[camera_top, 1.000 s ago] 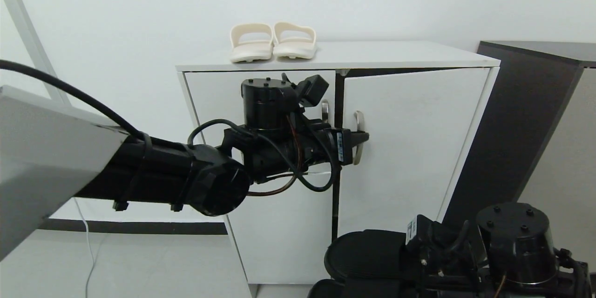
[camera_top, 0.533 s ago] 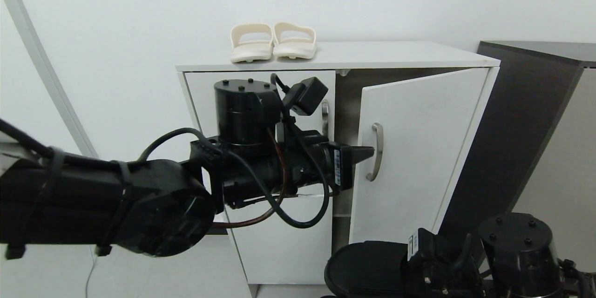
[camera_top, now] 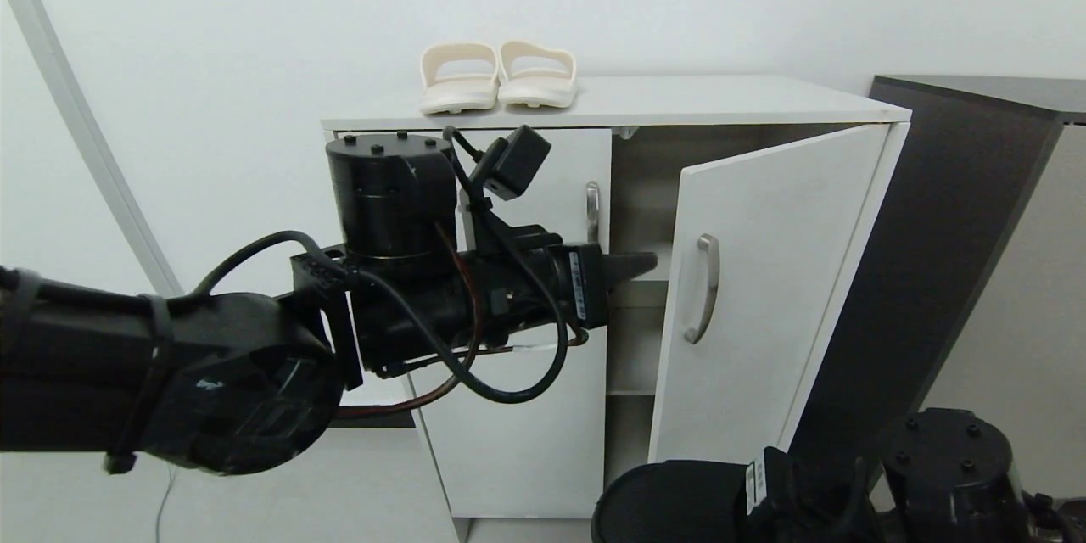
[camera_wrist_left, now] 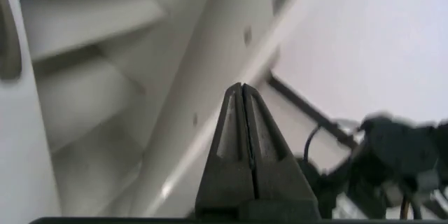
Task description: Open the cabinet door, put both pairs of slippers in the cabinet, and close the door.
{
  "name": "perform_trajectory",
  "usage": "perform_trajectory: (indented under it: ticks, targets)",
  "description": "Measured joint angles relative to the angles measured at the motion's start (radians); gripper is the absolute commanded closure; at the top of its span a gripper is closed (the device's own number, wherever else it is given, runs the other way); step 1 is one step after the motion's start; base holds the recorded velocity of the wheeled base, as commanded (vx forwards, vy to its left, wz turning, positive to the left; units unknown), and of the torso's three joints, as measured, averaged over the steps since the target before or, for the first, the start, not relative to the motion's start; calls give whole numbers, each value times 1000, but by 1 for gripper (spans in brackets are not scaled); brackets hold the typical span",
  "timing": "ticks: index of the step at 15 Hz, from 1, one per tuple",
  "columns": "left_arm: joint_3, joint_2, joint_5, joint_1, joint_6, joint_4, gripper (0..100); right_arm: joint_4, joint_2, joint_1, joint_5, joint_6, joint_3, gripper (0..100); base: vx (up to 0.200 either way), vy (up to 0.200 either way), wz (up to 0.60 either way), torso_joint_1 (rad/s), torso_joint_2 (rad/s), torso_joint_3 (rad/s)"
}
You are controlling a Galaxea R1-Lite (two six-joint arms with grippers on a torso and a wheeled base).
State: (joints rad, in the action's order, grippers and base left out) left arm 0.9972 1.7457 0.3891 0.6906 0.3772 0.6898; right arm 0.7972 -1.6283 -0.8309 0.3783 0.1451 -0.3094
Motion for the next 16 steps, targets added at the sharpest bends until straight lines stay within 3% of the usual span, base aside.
perform_trajectory:
  ticks: [3,7,13,16]
  targets:
    - [93,98,-14,-3,38,43,100,0,-1,-2,0,0,2,100,0,0,0,0,0,0]
    - [165,179,-16,-2,46,48,100,0,-11,-2,0,27,7,100,0,0,0,0,0,0]
    - [150,210,-47,7,46,77,100,0,-19,-5,1,43,26,100,-200,0,0,2,3,4]
    - [121,211,-47,58,46,147,100,2,-19,-16,13,64,43,100,-200,0,0,-1,2,1]
